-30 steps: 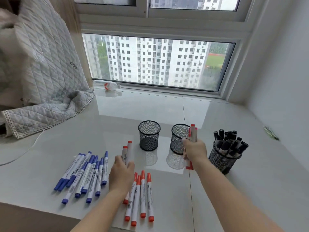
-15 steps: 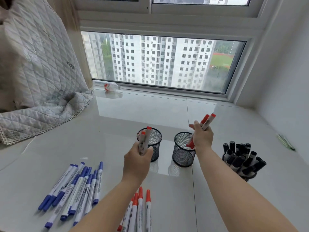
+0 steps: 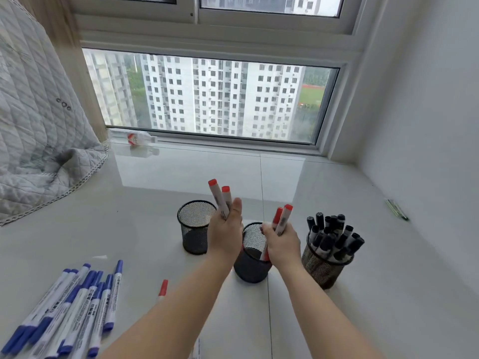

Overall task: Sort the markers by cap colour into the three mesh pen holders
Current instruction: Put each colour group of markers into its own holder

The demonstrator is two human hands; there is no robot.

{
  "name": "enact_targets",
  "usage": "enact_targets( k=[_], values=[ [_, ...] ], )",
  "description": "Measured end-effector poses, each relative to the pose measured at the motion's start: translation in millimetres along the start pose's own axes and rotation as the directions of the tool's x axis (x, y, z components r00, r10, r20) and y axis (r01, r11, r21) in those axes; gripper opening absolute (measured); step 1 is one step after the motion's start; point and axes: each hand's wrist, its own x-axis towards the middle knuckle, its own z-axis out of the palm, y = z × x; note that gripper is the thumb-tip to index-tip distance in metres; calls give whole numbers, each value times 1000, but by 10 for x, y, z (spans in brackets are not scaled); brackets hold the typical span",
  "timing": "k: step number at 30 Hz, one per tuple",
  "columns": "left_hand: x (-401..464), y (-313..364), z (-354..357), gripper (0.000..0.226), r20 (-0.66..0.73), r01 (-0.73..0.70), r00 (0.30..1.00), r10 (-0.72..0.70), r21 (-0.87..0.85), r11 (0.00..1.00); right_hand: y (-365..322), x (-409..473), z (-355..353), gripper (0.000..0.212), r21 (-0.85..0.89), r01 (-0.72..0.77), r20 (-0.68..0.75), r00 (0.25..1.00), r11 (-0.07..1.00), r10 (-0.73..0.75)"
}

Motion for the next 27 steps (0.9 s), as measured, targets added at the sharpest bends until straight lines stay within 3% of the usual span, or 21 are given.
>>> enact_targets(
  k=[9,12,16,21,27],
  values=[
    [-152,12,229,34,-39,19,999,-28,-218,976,76,-322,-323,19,-159,-10,20,1000,987,13],
    [-259,-100,279,36,-26,-15,1000,14,-63,998,95,-396,-312,16,-92,-30,-9,1000,995,29],
    [-350,-315,252,32,-106,50,993,-43,64,997,86,-461,-272,14,175,-56,-65,996,983,69],
    [-453,-478,204,27,-106,120,989,-106,130,984,86,-492,-269,18,98,-54,-77,995,994,62],
    [-463,-529,127,24,-33,18,999,-6,369,929,84,-515,-261,19,78,-32,-105,994,996,40]
  ],
)
